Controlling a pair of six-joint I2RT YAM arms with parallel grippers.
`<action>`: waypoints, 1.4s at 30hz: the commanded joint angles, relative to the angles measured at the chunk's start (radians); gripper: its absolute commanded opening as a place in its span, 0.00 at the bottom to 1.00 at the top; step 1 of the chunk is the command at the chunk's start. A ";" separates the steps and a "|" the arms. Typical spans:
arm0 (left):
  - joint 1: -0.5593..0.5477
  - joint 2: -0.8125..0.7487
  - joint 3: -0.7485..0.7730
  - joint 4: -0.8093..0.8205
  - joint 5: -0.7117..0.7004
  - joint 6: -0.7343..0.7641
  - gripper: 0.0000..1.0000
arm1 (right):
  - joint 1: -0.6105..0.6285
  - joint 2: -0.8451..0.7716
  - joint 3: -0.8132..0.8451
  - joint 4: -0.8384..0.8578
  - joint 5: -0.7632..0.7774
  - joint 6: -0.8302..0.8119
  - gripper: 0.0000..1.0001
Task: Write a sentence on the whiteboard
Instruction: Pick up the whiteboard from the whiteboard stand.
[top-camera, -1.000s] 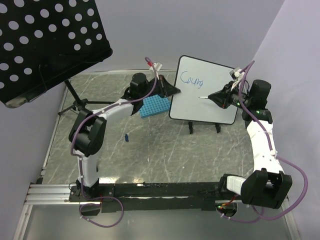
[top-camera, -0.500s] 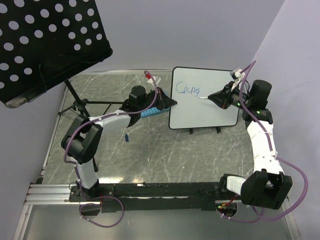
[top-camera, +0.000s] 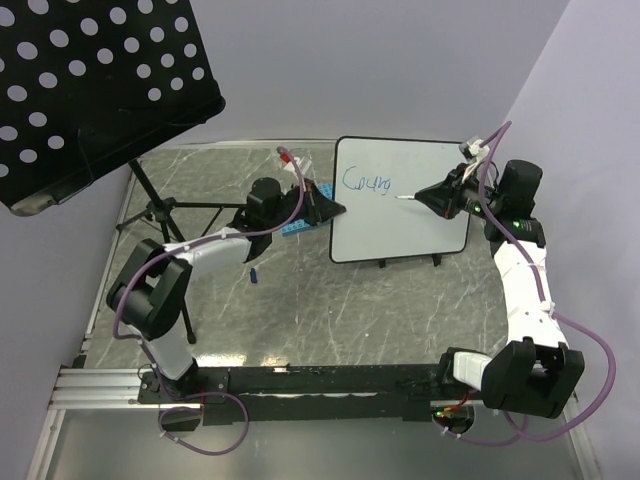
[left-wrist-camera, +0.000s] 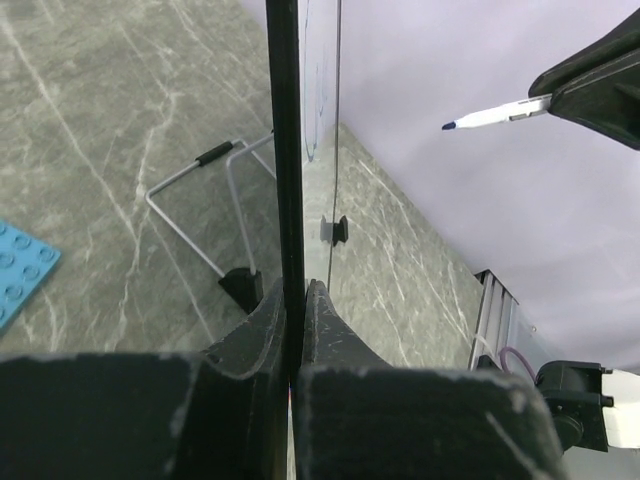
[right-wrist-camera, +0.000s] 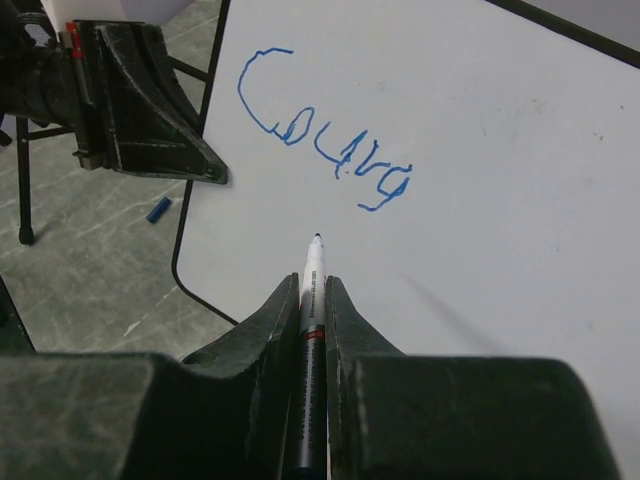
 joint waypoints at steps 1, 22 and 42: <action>-0.002 -0.100 -0.058 0.054 -0.065 0.050 0.01 | -0.003 0.009 0.025 0.002 -0.031 -0.020 0.00; -0.045 -0.122 -0.161 0.112 -0.097 0.042 0.01 | 0.085 0.029 0.009 0.009 0.035 -0.063 0.00; -0.046 -0.151 -0.226 0.158 -0.111 0.022 0.01 | 0.085 0.037 -0.001 0.015 0.027 -0.077 0.00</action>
